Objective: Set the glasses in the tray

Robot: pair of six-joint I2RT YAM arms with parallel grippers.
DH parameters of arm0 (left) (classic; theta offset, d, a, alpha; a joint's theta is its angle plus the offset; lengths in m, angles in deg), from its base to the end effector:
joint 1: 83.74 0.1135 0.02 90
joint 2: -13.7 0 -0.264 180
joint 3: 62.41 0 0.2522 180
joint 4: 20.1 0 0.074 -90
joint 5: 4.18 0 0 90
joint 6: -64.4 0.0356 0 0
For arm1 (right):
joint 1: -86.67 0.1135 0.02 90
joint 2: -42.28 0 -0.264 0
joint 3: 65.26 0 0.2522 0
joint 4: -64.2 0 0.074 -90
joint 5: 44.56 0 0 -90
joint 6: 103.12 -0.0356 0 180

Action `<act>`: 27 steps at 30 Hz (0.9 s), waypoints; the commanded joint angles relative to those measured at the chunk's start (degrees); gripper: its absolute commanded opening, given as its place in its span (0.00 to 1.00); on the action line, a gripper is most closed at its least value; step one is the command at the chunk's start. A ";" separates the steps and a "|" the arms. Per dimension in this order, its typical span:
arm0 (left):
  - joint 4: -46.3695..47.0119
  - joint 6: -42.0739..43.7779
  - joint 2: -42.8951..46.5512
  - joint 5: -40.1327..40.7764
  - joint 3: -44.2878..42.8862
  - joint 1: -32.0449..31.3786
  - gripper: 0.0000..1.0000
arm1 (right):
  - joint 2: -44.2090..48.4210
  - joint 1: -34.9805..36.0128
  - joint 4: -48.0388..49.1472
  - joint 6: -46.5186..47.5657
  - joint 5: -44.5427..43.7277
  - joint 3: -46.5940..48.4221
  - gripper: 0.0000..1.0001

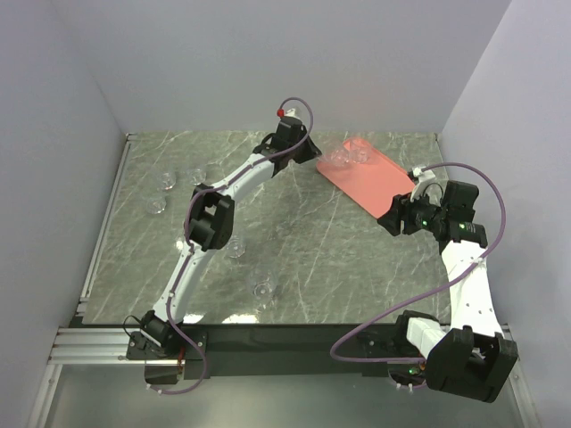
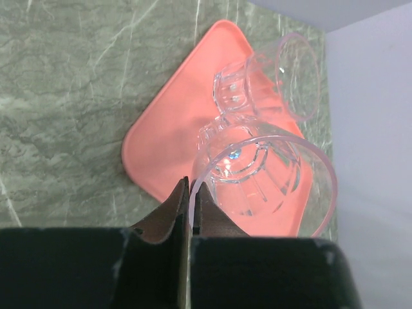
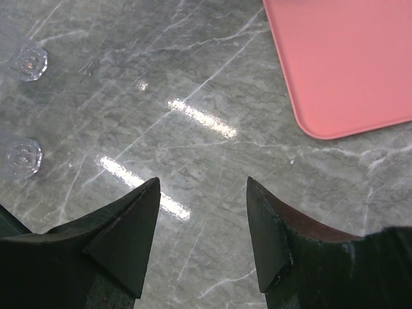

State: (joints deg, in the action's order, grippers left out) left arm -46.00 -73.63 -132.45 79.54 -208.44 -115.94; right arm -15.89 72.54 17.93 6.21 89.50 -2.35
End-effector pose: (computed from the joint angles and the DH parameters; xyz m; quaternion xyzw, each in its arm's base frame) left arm 0.4970 -0.3176 0.2120 -0.0879 0.8428 -0.3764 0.3746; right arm 0.2064 -0.0264 0.2926 -0.1922 0.8374 0.2180 0.4629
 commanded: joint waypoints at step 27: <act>3.97 -6.55 -4.85 6.11 -6.60 -1.63 0.22 | 1.66 -1.78 2.45 -0.61 0.24 -0.54 0.63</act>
State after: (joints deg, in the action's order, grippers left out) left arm -45.52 -78.77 -137.13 85.29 -211.72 -117.06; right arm -15.89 71.27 18.34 5.95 89.45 -2.39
